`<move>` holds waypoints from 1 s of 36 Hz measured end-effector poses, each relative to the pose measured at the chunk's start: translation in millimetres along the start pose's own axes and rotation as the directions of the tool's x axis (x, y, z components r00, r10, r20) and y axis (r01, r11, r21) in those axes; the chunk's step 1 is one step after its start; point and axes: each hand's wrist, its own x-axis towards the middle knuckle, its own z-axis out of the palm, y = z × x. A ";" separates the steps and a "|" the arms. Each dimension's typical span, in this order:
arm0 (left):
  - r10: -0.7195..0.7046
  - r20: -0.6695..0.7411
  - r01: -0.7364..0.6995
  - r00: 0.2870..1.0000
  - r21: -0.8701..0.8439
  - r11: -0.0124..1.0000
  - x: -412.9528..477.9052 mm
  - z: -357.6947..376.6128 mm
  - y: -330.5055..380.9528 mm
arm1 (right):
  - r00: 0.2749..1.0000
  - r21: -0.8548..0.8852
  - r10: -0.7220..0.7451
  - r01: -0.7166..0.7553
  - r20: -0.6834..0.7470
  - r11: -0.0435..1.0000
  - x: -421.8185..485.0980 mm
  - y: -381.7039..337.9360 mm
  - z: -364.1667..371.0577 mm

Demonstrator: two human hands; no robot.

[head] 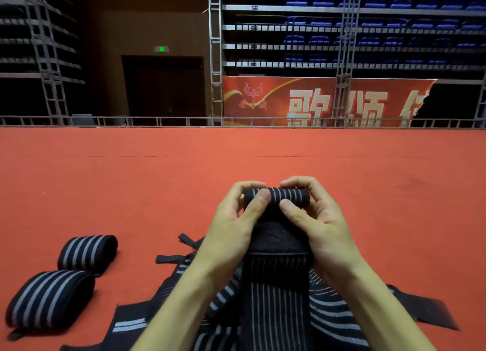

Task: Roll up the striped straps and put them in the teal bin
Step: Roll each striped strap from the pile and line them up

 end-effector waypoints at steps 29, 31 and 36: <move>0.154 0.003 -0.153 0.988 0.050 0.987 1.0 0.2 -1.3 | 1.000 -0.054 -0.020 0.020 -0.010 0.998 1.7 -2.0 -2.9; 0.197 -0.006 -0.196 0.980 0.093 0.976 1.4 -0.5 -0.1 | 0.999 0.000 0.035 -0.035 -0.005 0.999 1.2 -1.4 -1.5; 0.261 -0.031 -0.251 0.965 0.189 0.949 2.8 -2.3 -1.1 | 0.996 0.024 0.089 -0.089 0.025 0.996 0.6 -2.0 -0.2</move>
